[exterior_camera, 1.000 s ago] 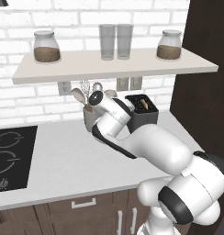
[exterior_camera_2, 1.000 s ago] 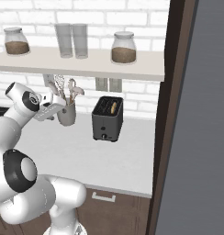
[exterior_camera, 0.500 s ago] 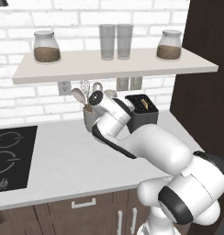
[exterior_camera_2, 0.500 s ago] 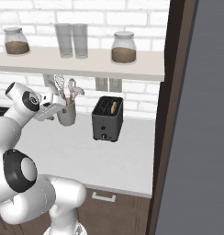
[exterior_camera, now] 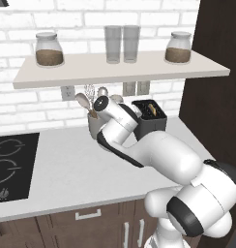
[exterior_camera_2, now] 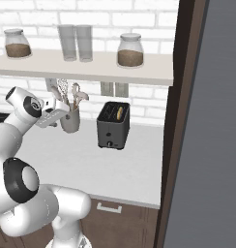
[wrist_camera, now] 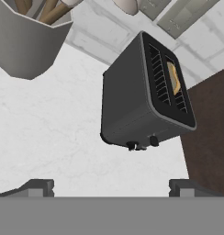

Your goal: Start the toaster. Once the lever pops up, take the bread to the plate on the dining counter.

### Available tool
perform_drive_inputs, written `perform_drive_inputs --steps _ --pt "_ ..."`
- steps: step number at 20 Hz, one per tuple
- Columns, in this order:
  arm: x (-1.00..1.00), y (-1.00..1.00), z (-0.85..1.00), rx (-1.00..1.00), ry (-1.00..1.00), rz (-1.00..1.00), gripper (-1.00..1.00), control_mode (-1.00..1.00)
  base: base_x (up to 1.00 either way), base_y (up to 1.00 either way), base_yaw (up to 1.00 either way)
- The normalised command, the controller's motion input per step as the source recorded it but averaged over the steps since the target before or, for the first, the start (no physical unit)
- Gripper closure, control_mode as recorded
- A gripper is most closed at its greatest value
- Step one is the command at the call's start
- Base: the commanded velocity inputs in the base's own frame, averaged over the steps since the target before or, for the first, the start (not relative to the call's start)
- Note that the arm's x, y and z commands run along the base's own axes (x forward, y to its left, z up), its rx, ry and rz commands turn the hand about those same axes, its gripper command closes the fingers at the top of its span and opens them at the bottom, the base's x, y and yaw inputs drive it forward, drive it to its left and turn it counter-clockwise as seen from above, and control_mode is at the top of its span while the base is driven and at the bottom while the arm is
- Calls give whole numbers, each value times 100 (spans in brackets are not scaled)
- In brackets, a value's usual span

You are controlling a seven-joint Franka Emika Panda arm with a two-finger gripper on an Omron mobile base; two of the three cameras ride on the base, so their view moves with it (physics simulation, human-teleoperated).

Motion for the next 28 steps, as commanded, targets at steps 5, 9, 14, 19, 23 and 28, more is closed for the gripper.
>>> perform_drive_inputs --steps 5,9,14,19,23,28 --pt "0 0 0 0 0 0 -100 -100 0 0 0" --pt "0 0 0 0 0 0 -100 -100 0 0 0" --pt "0 0 0 0 0 0 -100 -100 0 0 0" --pt "0 0 0 0 0 0 -100 -100 0 0 0" --pt "0 0 0 0 0 0 -100 -100 0 0 0" --pt "0 0 0 0 0 0 -100 -100 0 0 0"
